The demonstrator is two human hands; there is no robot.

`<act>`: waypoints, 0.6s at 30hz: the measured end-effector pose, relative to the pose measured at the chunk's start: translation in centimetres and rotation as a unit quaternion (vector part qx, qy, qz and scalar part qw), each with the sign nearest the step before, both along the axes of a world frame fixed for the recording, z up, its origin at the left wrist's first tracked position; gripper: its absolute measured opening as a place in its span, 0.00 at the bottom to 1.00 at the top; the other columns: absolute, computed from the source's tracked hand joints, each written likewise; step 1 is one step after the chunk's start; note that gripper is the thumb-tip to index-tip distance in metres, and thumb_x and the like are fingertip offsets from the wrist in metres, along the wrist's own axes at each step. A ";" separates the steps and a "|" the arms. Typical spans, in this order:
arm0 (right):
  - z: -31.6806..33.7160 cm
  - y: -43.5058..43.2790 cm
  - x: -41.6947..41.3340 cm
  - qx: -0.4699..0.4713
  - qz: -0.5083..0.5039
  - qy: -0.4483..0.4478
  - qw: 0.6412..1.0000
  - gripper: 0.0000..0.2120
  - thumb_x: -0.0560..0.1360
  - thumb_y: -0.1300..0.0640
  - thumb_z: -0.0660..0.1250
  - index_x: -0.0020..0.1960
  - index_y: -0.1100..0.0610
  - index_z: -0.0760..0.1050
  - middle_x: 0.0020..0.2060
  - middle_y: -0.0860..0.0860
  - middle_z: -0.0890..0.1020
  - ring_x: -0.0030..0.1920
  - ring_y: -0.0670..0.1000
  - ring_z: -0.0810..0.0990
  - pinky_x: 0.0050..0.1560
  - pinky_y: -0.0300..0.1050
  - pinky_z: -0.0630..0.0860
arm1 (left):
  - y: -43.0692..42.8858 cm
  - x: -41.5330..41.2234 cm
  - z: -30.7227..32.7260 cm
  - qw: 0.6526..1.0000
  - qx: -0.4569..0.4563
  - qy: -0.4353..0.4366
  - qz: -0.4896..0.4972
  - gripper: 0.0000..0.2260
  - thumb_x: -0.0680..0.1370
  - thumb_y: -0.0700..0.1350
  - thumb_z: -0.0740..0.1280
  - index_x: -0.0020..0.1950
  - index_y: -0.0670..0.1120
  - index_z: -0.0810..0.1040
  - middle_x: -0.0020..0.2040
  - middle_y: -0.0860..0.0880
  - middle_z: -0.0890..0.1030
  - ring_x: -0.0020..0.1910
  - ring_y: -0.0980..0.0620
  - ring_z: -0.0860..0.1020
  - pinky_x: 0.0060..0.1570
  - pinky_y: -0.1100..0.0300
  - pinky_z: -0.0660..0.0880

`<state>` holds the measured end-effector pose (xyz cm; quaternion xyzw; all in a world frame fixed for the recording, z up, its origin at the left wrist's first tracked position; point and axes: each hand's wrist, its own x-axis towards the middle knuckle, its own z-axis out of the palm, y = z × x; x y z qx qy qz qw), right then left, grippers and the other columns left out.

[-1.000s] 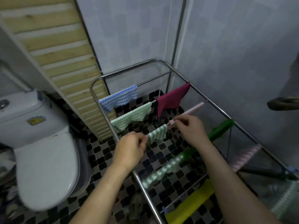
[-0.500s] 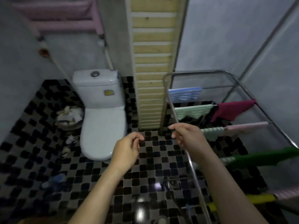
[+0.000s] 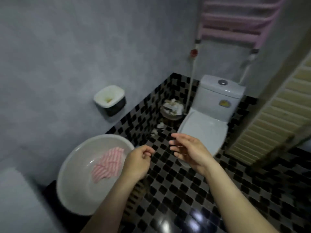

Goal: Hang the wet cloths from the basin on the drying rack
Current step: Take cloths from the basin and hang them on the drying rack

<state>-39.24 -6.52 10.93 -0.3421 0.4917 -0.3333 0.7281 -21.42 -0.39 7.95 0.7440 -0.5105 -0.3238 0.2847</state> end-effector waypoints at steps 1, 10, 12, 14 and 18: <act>-0.6 0.1 2.0 0.009 0.015 -0.005 1.000 0.10 0.81 0.56 0.62 0.58 0.57 0.78 0.45 0.54 0.83 0.42 0.50 0.81 0.37 0.38 0.79 | 0.6 1.8 -0.5 1.000 0.007 -0.002 0.014 0.14 0.78 0.37 0.59 0.49 0.53 0.80 0.49 0.55 0.81 0.48 0.56 0.79 0.48 0.64 0.72; -6.4 0.6 18.0 0.066 0.156 0.091 0.981 0.12 0.78 0.58 0.65 0.62 0.54 0.74 0.52 0.56 0.81 0.49 0.54 0.80 0.45 0.48 0.79 | 6.2 16.4 -6.6 0.983 0.082 0.023 0.164 0.16 0.73 0.33 0.62 0.53 0.48 0.82 0.55 0.48 0.83 0.56 0.49 0.80 0.54 0.63 0.71; -8.1 0.0 20.8 0.081 0.190 0.110 0.972 0.10 0.79 0.59 0.64 0.59 0.54 0.74 0.53 0.56 0.81 0.51 0.56 0.80 0.48 0.49 0.79 | 6.2 18.2 -9.4 0.978 0.120 0.012 0.170 0.17 0.73 0.34 0.62 0.57 0.47 0.82 0.61 0.48 0.81 0.61 0.48 0.77 0.58 0.62 0.71; -8.6 0.1 21.5 0.099 0.199 0.112 0.969 0.04 0.80 0.60 0.62 0.52 0.53 0.74 0.50 0.55 0.80 0.50 0.55 0.80 0.51 0.51 0.78 | 6.2 17.7 -10.7 0.979 0.147 -0.002 0.140 0.18 0.74 0.37 0.63 0.61 0.50 0.80 0.65 0.49 0.78 0.64 0.49 0.75 0.61 0.62 0.70; -11.0 -0.4 23.4 0.104 0.225 0.134 0.959 0.15 0.79 0.64 0.62 0.60 0.47 0.67 0.49 0.54 0.79 0.46 0.52 0.80 0.42 0.47 0.80 | 5.0 16.4 -13.9 0.980 0.171 -0.053 0.090 0.21 0.74 0.40 0.63 0.66 0.55 0.75 0.69 0.51 0.73 0.70 0.49 0.67 0.69 0.60 0.64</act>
